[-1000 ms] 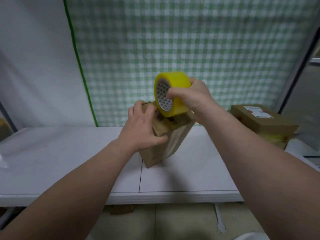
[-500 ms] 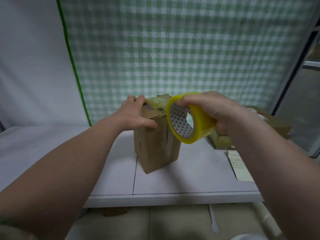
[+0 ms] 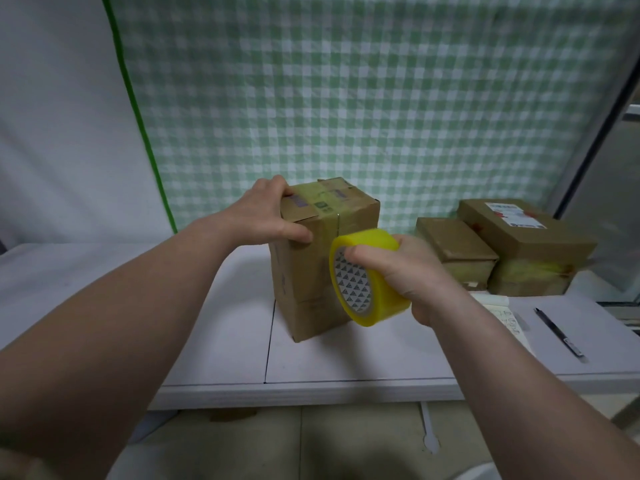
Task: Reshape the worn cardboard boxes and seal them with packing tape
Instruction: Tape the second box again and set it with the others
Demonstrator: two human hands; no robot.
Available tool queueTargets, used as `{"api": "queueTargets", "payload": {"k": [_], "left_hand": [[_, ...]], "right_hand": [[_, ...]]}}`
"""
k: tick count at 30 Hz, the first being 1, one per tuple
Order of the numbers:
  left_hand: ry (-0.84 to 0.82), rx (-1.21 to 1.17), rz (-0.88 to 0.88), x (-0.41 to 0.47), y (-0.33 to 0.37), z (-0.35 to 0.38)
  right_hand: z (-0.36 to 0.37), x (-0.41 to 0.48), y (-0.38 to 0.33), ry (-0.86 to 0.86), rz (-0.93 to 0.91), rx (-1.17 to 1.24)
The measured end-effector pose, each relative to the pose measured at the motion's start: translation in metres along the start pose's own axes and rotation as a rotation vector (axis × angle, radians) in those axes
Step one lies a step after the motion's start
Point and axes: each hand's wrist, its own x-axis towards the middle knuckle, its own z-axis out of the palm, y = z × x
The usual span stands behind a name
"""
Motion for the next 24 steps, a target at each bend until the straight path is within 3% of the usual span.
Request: {"api": "queueTargets", "payload": {"k": [5, 9, 13, 20, 24], "left_hand": [[-0.145, 0.084, -0.098, 0.004, 0.021, -0.022], [-0.069, 0.230, 0.015, 0.019, 0.050, -0.010], [-0.190, 0.397, 0.052, 0.031, 0.051, 0.016], [-0.267, 0.402, 0.078, 0.041, 0.048, 0.012], [-0.265, 0.386, 0.070, 0.038, 0.049, 0.008]], "right_hand": [[0.011, 0.005, 0.011, -0.020, 0.007, 0.036], [0.018, 0.008, 0.014, -0.010, 0.002, 0.068], [0.015, 0.004, 0.023, -0.092, -0.021, 0.161], [0.013, 0.001, 0.048, -0.116, -0.075, 0.349], [0.019, -0.001, 0.058, -0.039, -0.052, 0.195]]}}
